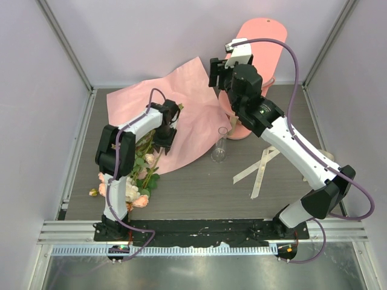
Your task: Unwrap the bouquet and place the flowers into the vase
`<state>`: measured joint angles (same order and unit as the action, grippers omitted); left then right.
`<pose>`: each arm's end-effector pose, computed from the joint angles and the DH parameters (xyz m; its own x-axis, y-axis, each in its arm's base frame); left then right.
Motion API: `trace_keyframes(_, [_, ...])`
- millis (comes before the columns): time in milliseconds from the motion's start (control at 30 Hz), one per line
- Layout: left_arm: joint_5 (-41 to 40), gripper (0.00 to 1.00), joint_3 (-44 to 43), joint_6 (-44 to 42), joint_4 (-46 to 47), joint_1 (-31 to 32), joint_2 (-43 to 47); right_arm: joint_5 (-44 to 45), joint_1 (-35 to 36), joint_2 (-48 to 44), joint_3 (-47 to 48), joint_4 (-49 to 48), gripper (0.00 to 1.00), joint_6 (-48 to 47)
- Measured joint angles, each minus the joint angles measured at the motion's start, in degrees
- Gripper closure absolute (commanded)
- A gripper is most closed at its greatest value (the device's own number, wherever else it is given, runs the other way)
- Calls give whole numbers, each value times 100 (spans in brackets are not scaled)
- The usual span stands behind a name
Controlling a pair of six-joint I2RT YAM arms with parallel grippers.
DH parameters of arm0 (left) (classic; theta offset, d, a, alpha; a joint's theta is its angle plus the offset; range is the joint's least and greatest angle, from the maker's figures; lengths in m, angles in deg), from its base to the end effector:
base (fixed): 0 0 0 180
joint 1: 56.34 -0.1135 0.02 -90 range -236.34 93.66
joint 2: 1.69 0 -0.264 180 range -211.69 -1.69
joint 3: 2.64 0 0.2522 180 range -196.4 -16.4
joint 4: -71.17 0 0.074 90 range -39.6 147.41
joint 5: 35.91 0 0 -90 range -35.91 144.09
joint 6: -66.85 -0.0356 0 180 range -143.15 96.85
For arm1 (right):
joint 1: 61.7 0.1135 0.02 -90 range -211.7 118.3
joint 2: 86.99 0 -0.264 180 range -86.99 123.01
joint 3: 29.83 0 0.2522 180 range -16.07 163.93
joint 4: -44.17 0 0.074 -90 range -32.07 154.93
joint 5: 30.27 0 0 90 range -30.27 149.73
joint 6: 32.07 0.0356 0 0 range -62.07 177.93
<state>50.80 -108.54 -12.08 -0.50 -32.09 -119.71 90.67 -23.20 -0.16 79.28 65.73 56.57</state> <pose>0.3678 -0.1634 0.1847 -0.9672 0.2254 -0.1171 0.2228 0.9742 0.0352 0.2801 0.1994 0.4740 0.0130 -0.0157 -0.9998 -0.1313 0.9912 -0.0173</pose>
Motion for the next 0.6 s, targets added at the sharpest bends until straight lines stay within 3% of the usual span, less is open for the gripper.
trace_keyframes(133, [-120,54,304,-70,9,13,2,-50,0,4,-13,-35,23,-7])
trace_keyframes(400, [-181,68,385,-173,-15,13,2,-179,0,4,-96,-114,23,-79])
trace_keyframes(600, [-111,69,396,-275,-20,2,2,-225,0,4,-142,-170,23,-160])
